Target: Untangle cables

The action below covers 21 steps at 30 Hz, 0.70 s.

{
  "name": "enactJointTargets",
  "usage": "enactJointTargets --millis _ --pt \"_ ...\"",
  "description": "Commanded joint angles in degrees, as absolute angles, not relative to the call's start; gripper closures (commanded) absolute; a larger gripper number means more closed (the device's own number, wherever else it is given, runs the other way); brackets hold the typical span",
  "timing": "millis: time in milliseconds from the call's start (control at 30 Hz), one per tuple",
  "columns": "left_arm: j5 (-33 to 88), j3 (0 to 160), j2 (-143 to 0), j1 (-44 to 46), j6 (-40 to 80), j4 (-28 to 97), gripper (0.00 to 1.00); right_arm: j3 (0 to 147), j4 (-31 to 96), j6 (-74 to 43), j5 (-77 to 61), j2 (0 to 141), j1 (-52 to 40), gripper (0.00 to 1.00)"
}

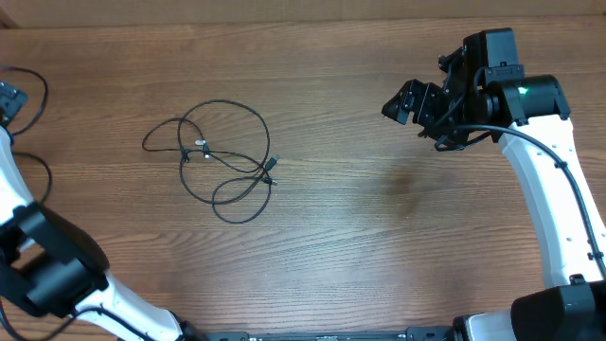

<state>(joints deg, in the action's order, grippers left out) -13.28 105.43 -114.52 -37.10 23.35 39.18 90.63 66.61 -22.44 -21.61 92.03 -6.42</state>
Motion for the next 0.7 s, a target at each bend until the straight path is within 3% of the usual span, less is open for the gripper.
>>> enactJointTargets --millis 0,200,267,467,667 --pt "-10.9 109.0 -101.3 -33.1 19.0 40.9 0.0 90.3 65.9 -22.0 -21.0 91.7 -6.3 0.08" --pt "19.0 109.0 -91.5 -22.8 15.6 47.9 0.0 90.3 65.0 -22.0 -21.0 91.7 -6.3 0.07" --pt "26.7 108.8 -91.6 -18.0 12.1 54.7 0.08 90.3 65.0 -21.8 -21.0 91.7 -6.3 0.07" --pt "23.5 105.4 -97.0 -6.8 12.5 74.7 0.22 90.1 65.5 -18.7 -21.0 91.7 -6.4 0.04" --pt "9.3 90.7 -98.1 -5.3 39.5 70.0 0.18 90.1 66.0 -18.0 -21.0 91.7 -6.4 0.03"
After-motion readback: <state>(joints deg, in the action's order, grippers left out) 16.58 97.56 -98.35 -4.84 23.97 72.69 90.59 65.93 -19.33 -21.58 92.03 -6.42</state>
